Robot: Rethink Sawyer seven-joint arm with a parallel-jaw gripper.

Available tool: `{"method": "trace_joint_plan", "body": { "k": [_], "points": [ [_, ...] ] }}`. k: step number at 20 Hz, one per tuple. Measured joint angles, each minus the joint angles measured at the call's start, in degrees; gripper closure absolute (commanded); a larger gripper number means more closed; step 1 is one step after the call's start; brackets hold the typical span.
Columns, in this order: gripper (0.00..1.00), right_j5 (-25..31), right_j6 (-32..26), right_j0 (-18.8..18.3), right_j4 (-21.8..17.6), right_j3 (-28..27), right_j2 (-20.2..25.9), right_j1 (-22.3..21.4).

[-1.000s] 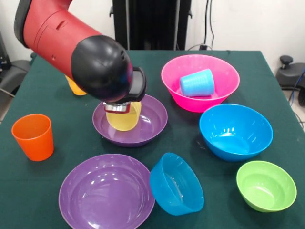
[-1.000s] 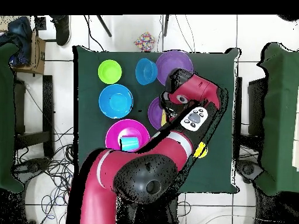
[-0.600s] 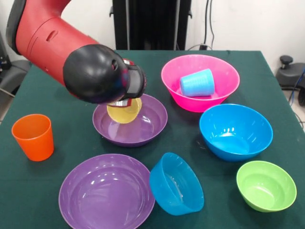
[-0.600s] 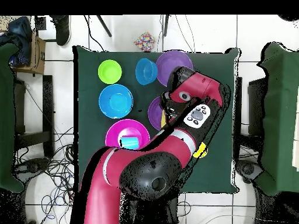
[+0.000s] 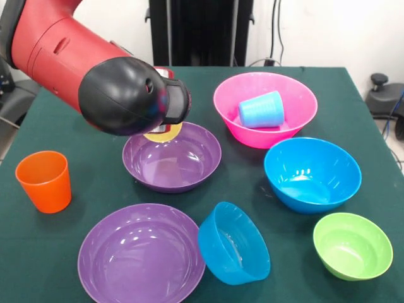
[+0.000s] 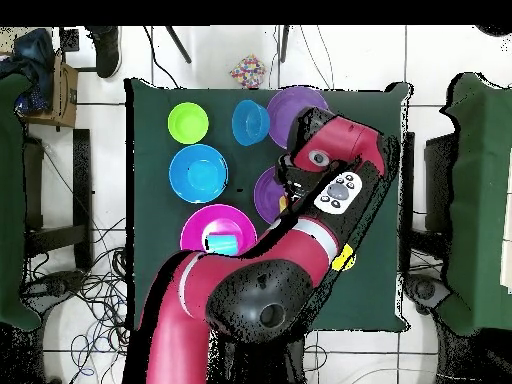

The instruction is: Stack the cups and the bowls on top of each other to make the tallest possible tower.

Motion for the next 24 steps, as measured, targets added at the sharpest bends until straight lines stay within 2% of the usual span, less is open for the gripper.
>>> {"method": "trace_joint_plan", "body": {
  "k": [7, 18, 22, 24],
  "points": [
    [1.0, -1.32, 0.0, 0.47, -0.02, 0.02, -0.52, -0.37],
    [1.0, -15.18, 0.0, 3.37, -0.01, 0.84, -0.51, -4.46],
    [1.0, -21.36, 0.0, 5.12, -0.04, 4.04, -0.49, -8.55],
    [1.0, -22.76, 0.0, 5.75, -0.06, 5.51, -0.48, -10.33]
  ]
}}
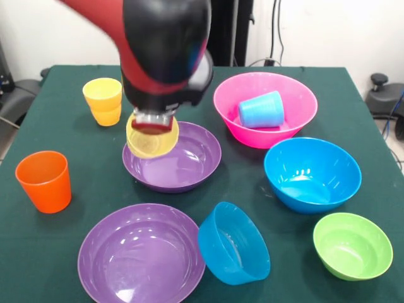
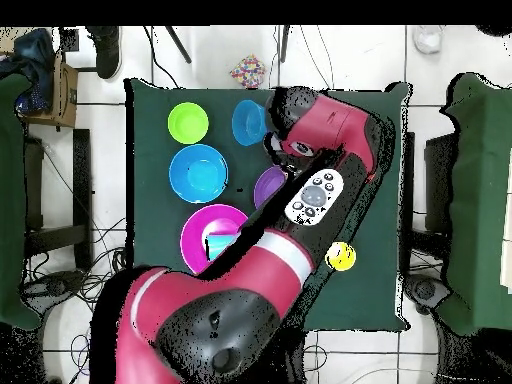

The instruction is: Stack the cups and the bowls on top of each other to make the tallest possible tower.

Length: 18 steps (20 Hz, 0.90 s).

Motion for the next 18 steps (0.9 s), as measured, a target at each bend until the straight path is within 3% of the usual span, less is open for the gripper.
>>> {"method": "trace_joint_plan", "body": {
  "k": [11, 15, 18],
  "points": [
    [1.0, -2.14, 0.0, 2.85, 0.34, 7.94, 0.62, -10.47],
    [1.0, -7.2, 0.0, 3.17, 0.44, 10.88, 2.29, -13.54],
    [1.0, -16.94, -0.02, 2.61, 0.32, 14.39, 6.03, -16.27]
  ]
}}
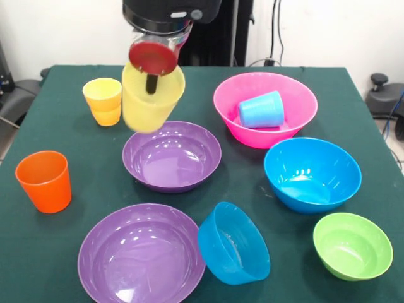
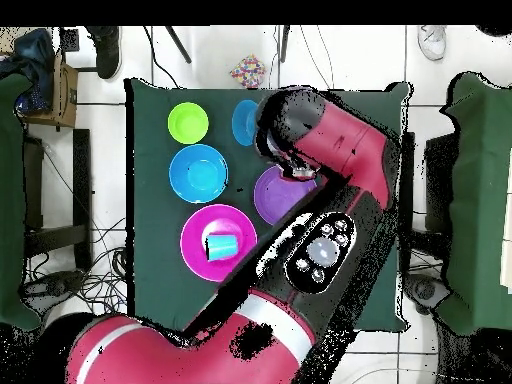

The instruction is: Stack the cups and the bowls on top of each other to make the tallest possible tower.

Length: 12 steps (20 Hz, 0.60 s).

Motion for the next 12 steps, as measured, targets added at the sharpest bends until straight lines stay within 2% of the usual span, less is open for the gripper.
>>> {"method": "trace_joint_plan", "body": {
  "k": [1, 3, 6, 8, 12],
  "points": [
    [1.0, -1.86, 0.0, -0.17, -0.02, 0.64, 0.73, -0.4],
    [1.0, -9.06, 0.0, -0.8, -0.5, 2.88, 3.28, -1.59],
    [1.0, -15.74, 0.0, -1.75, -1.89, 4.87, 5.94, -2.39],
    [1.0, -18.22, 0.0, -2.4, -3.44, 5.62, 7.28, -2.52],
    [1.0, -19.0, 0.0, -3.57, -6.62, 6.14, 9.33, -2.51]
  ]
}}
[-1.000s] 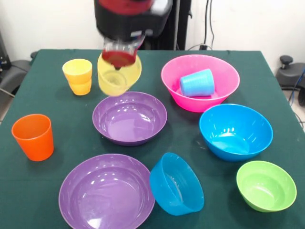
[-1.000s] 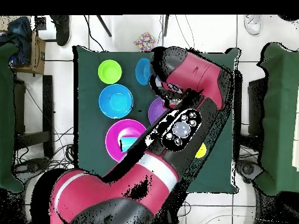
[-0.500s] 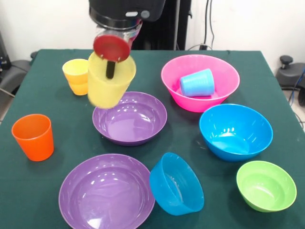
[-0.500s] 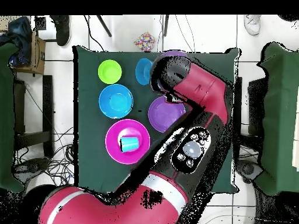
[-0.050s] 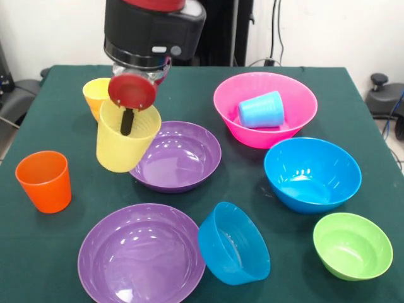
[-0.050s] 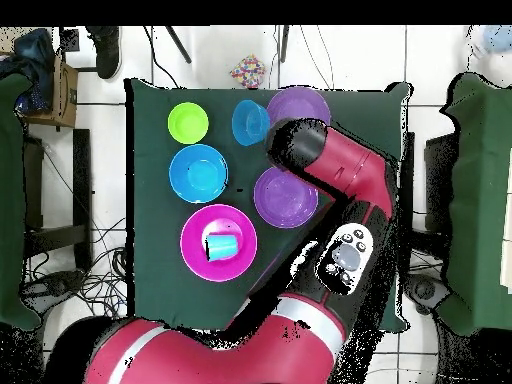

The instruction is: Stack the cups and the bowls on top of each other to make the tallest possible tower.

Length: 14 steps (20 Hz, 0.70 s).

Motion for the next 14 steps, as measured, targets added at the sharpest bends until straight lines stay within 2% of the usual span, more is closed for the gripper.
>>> {"method": "trace_joint_plan", "body": {
  "k": [14],
  "points": [
    [1.0, 3.32, 0.0, 0.01, -9.11, 0.19, 2.54, -1.17]
  ]
}}
